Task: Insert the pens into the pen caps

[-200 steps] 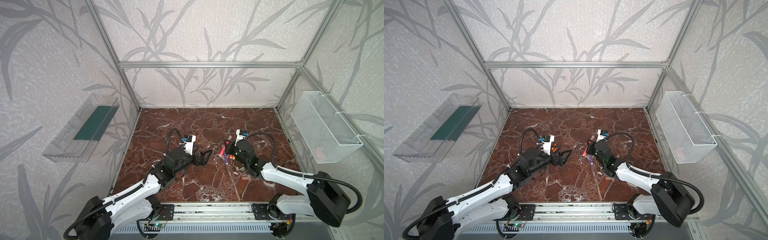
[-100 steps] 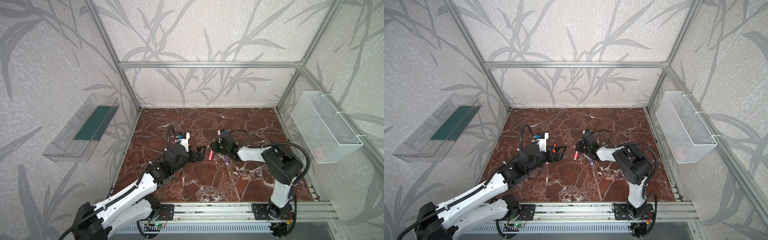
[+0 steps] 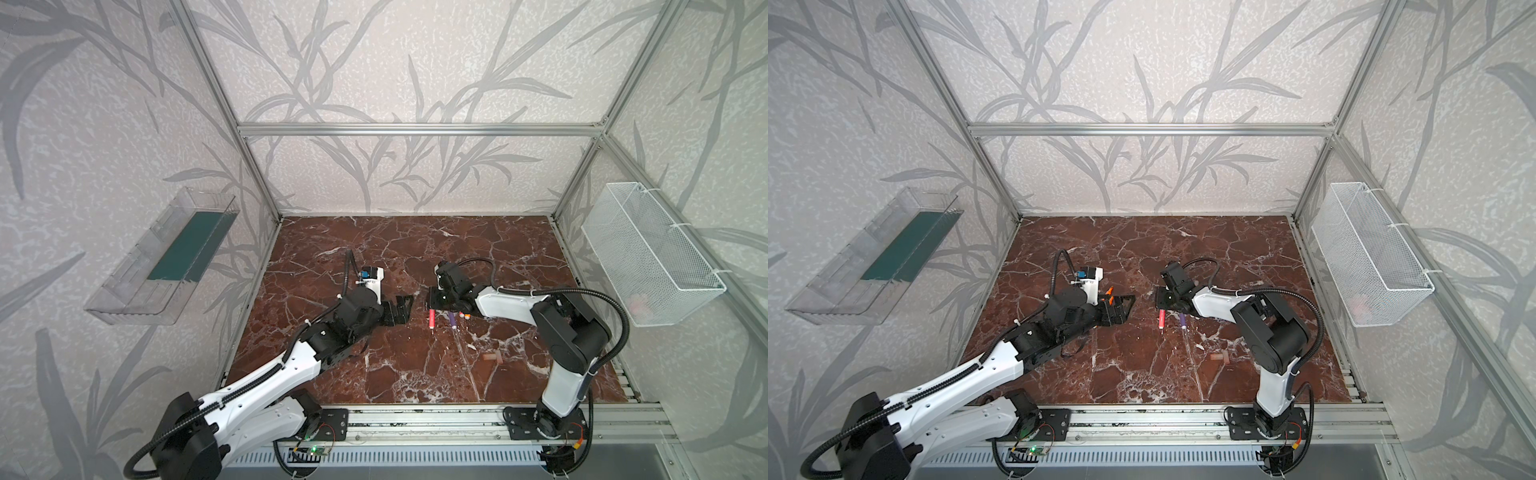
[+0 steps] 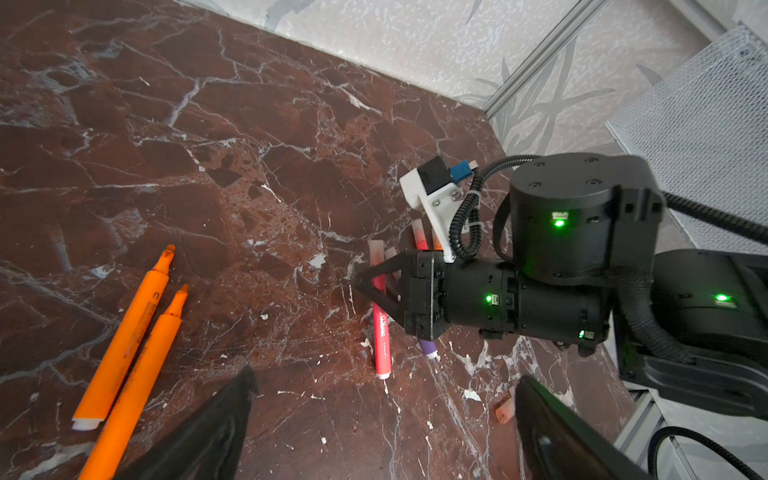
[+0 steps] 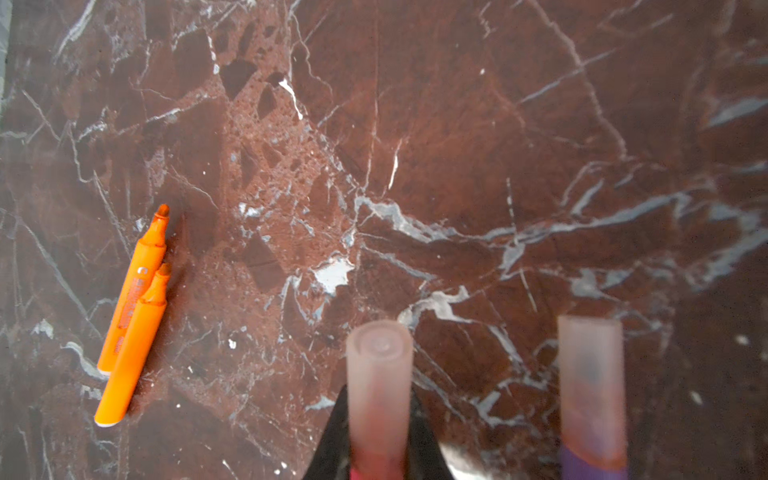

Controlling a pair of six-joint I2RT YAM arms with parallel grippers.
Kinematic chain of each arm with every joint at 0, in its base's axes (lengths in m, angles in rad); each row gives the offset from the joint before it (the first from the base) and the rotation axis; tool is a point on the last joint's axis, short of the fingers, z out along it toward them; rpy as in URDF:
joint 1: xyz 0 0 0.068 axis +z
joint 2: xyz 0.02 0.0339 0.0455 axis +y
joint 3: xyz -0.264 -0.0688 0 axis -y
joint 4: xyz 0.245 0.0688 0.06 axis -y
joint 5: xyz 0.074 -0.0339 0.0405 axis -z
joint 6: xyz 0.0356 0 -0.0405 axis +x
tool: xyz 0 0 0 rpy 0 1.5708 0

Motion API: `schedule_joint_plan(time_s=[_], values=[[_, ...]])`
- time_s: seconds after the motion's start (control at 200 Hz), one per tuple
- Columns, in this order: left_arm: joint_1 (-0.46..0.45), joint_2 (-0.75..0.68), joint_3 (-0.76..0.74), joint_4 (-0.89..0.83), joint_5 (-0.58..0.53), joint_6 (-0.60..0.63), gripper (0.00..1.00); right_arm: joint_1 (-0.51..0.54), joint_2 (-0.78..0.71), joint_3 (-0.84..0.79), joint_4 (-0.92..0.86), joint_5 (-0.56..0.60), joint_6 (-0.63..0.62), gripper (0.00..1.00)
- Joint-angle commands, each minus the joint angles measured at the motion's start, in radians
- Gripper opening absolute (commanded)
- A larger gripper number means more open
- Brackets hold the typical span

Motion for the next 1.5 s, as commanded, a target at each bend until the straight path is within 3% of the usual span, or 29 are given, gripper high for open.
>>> schedule_joint_plan(time_s=[0.0, 0.145, 0.31, 0.52, 0.9, 1.155, 1.374, 1.494], values=[[-0.003, 0.011, 0.028, 0.019, 0.007, -0.017, 0.99, -0.001, -0.031, -0.016, -0.095, 0.05, -0.053, 0.13], [-0.001, 0.024, -0.006, 0.011, -0.098, 0.041, 0.98, -0.001, -0.052, -0.017, -0.092, 0.05, -0.059, 0.19], [0.008, 0.087, -0.049, -0.026, -0.235, 0.121, 0.91, 0.001, -0.084, -0.021, -0.102, 0.059, -0.065, 0.24], [0.03, 0.237, -0.045, -0.041, -0.231, 0.136, 0.79, 0.012, -0.157, -0.036, -0.112, 0.075, -0.075, 0.29], [0.046, 0.442, 0.032, -0.091, -0.319, 0.122, 0.74, 0.061, -0.326, -0.097, -0.114, 0.131, -0.076, 0.32], [0.047, 0.502, 0.057, -0.118, -0.393, 0.122, 0.76, 0.071, -0.359, -0.124, -0.102, 0.137, -0.078, 0.33], [0.048, 0.537, 0.063, -0.113, -0.374, 0.122, 0.76, 0.071, -0.356, -0.127, -0.094, 0.126, -0.078, 0.33], [0.048, 0.557, 0.07, -0.117, -0.348, 0.126, 0.7, 0.071, -0.362, -0.131, -0.091, 0.123, -0.076, 0.33]])
